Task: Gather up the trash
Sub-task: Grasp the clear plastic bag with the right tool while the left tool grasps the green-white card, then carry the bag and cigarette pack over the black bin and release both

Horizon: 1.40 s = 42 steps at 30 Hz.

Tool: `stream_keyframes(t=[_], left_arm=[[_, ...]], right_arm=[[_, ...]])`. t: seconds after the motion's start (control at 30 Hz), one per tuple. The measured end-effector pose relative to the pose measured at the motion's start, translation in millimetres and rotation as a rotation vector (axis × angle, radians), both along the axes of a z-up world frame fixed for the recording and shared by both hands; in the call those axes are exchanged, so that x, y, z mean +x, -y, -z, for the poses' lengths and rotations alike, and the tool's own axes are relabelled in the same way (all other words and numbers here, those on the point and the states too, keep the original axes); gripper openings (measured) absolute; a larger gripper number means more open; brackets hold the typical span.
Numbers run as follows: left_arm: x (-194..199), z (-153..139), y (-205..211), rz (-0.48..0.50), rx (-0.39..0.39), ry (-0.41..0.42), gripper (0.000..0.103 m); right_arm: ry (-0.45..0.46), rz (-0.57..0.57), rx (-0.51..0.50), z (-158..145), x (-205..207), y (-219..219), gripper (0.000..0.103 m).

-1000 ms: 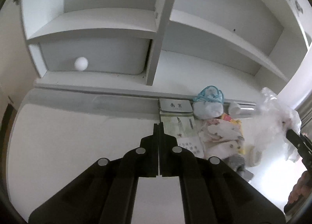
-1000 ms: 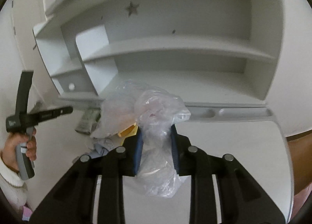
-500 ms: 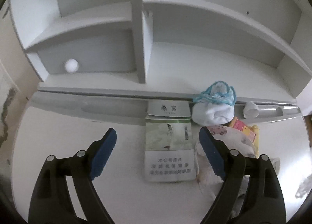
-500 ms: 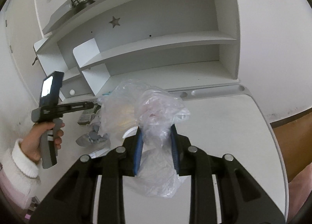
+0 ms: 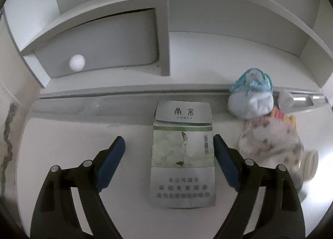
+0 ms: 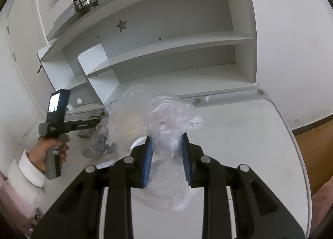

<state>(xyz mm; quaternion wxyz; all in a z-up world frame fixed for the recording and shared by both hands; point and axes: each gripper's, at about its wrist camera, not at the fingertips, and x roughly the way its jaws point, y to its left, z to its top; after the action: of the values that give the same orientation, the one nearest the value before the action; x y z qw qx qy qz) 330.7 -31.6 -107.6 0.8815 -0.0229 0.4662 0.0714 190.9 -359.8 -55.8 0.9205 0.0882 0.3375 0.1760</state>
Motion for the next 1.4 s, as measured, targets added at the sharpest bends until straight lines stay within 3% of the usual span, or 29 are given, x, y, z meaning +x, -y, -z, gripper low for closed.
stream_keyframes(t=[0.03, 0.07, 0.23, 0.37, 0.43, 0.57, 0.63, 0.73, 0.9, 0.97, 1.07, 1.17, 1.27, 1.33, 1.37, 1.4], left_arm=[[-4.3, -0.5, -1.5, 0.004, 0.005, 0.014, 0.062], [-9.3, -2.3, -2.0, 0.014, 0.013, 0.032, 0.054], [-21.9, -8.2, -7.4, 0.017, 0.003, 0.060, 0.053], [-43.1, -41.0, -6.2, 0.015, 0.012, 0.157, 0.053], [-57.3, -60.3, 1.1, 0.029, 0.014, 0.204, 0.053], [-79.8, -108.3, 50.2, 0.118, -0.010, 0.346, 0.053], [-93.5, -131.8, 93.1, 0.203, -0.063, 0.403, 0.053], [-114.9, -153.9, 178.1, 0.413, -0.155, 0.453, 0.053], [-175.6, -155.9, 351.3, 0.843, -0.264, 0.377, 0.053], [-210.8, -141.6, 418.1, 1.013, -0.287, 0.309, 0.053], [-242.9, -101.5, 487.2, 1.160, -0.303, 0.160, 0.053], [-249.2, -35.8, 530.5, 1.183, -0.293, -0.026, 0.053], [-239.6, 71.0, 564.9, 1.167, -0.158, -0.240, 0.053], [-225.7, 129.5, 576.2, 1.140, -0.050, -0.315, 0.053], [-214.5, 153.0, 579.0, 1.117, -0.030, -0.353, 0.053], [-205.5, 168.3, 580.9, 1.091, -0.026, -0.377, 0.053]], right_arm=[[-0.006, 0.003, 0.000, 1.6, 0.9, 0.1, 0.026], [-0.013, 0.005, 0.001, 3.7, 1.9, -0.3, 0.026], [-0.013, 0.009, 0.000, 4.6, -1.0, -5.2, 0.025], [0.027, 0.010, 0.010, -8.9, -8.2, -3.8, 0.025], [0.000, -0.003, 0.020, -3.6, -6.7, -4.5, 0.025], [0.014, 0.018, 0.083, -12.8, -25.0, 18.8, 0.024], [0.076, 0.086, 0.100, -35.8, -49.4, 52.2, 0.024], [0.152, 0.235, 0.121, -67.9, -103.2, 125.6, 0.024], [0.153, 0.479, 0.181, -72.4, -191.9, 243.4, 0.024], [0.105, 0.564, 0.205, -54.9, -218.3, 285.7, 0.024], [-0.014, 0.695, 0.290, -4.4, -253.0, 351.0, 0.024], [-0.176, 0.795, 0.365, 69.9, -269.5, 402.7, 0.024], [-0.367, 0.837, 0.370, 151.1, -262.6, 420.8, 0.024], [-0.490, 0.861, 0.416, 211.1, -260.2, 423.4, 0.024], [-0.561, 0.842, 0.462, 240.4, -256.4, 423.0, 0.024], [-0.584, 0.828, 0.479, 251.0, -252.1, 421.2, 0.024]])
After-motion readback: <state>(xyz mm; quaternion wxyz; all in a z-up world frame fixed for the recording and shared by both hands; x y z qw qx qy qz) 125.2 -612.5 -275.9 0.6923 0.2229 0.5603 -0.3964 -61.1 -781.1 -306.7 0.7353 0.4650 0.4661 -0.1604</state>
